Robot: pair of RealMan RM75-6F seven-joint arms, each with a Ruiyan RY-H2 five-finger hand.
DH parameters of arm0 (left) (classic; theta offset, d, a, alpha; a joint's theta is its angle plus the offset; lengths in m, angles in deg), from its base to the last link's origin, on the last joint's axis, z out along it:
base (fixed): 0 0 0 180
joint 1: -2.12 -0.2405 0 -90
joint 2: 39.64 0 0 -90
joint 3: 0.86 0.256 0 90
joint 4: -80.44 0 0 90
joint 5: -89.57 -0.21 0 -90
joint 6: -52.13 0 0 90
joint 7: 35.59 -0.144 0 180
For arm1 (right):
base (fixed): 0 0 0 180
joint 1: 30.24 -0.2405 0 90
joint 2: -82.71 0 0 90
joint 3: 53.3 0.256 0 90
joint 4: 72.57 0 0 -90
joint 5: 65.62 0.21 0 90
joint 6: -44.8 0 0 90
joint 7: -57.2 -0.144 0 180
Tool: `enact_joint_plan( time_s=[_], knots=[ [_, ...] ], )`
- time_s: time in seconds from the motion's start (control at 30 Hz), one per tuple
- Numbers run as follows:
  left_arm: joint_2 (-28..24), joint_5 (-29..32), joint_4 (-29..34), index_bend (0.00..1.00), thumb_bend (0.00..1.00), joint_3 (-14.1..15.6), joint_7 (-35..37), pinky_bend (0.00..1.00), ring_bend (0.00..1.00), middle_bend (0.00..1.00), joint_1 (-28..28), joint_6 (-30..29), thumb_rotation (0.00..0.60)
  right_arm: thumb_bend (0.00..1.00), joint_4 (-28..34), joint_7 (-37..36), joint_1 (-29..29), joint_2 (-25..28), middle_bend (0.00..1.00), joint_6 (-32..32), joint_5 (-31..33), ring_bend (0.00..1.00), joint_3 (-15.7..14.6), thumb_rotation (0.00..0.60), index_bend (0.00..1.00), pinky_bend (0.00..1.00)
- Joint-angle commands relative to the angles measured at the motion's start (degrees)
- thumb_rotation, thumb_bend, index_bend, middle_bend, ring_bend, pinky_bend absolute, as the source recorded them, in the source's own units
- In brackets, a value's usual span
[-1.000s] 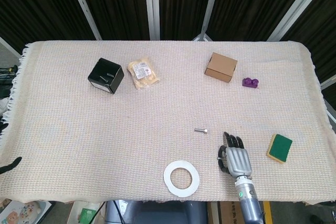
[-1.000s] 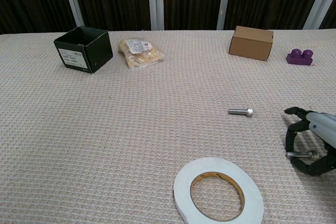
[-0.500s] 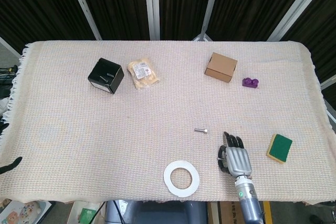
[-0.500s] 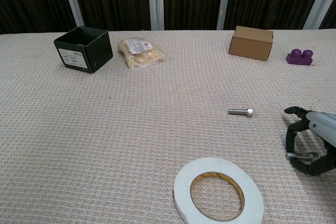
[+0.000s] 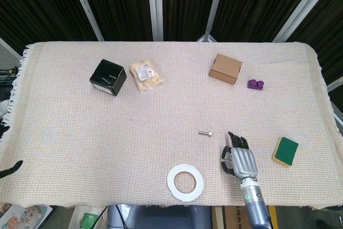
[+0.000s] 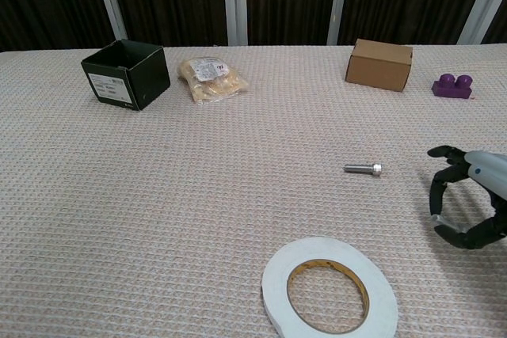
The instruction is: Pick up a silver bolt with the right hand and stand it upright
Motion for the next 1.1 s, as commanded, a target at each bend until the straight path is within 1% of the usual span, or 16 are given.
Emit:
enact_joint_plan(
  time_s=[0.03,0.73,1.1],
  knots=[
    [0.0,0.0,0.0,0.18,0.15,0.0,-0.1,0.05,0.01,0.14,0.0,0.0,0.600,0.36,0.5,-0.4,-0.1,0.5,0.00,-0.1,0.2,0.07,0.4,0.600,0.58,0.01],
    [0.2,0.1,0.2,0.18,0.15,0.1,-0.8,0.05,0.01,0.14,0.1,0.2,0.600,0.36,1.5,-3.4,-0.7,3.4,0.00,0.4,2.9,0.08,1.6,0.600,0.58,0.01],
    [0.2,0.0,0.2,0.18,0.15,0.1,-0.9,0.05,0.01,0.14,0.1,0.1,0.600,0.36,1.8,-3.7,-1.2,4.0,0.00,0.4,2.9,0.08,1.1,0.600,0.58,0.01]
  ],
)
